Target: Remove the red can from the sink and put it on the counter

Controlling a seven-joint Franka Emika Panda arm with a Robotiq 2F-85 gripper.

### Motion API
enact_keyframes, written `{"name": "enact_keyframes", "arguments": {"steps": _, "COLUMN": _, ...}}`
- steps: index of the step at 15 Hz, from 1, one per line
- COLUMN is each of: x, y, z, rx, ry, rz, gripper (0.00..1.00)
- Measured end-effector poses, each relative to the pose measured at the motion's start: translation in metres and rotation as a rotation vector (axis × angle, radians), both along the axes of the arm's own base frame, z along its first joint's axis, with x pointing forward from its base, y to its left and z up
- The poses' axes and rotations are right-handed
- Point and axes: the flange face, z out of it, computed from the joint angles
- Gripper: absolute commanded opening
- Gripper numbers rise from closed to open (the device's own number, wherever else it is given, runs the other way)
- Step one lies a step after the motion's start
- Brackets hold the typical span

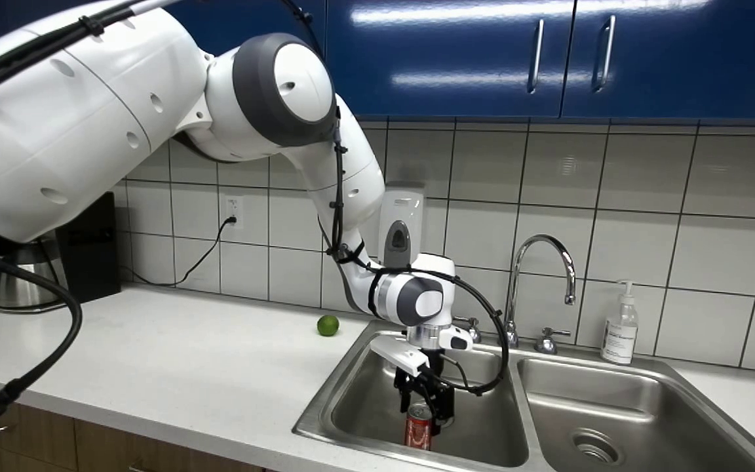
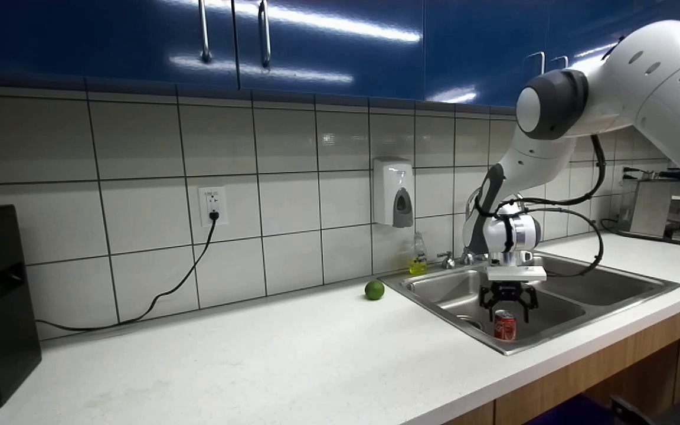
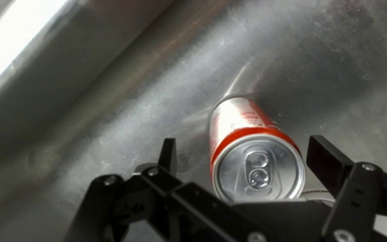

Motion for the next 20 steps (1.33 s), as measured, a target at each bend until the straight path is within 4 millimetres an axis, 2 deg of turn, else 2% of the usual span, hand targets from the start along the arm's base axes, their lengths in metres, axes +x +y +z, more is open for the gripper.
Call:
{"name": "enact_keyframes", "arguments": {"steps": 6, "x": -0.004, "y": 0.000, "z": -0.010, "rx": 0.003, "ry": 0.017, "rz": 0.002, "gripper": 1.00}}
{"name": "enact_keyframes", "arguments": {"steps": 7, "x": -0.005, "y": 0.001, "z": -0.011, "rx": 0.004, "ry": 0.019, "rz": 0.005, "gripper": 0.75}}
{"name": "enact_keyframes", "arguments": {"steps": 8, "x": -0.005, "y": 0.002, "z": -0.012, "rx": 0.004, "ry": 0.019, "rz": 0.007, "gripper": 0.74}}
{"name": "enact_keyframes", "arguments": {"steps": 11, "x": -0.004, "y": 0.002, "z": -0.012, "rx": 0.002, "ry": 0.014, "rz": 0.010, "gripper": 0.49}}
{"name": "enact_keyframes", "arguments": {"steps": 13, "x": -0.003, "y": 0.003, "z": -0.011, "rx": -0.001, "ry": 0.006, "rz": 0.013, "gripper": 0.38}}
{"name": "enact_keyframes", "arguments": {"steps": 20, "x": 0.000, "y": 0.004, "z": -0.011, "rx": -0.010, "ry": -0.017, "rz": 0.028, "gripper": 0.38}}
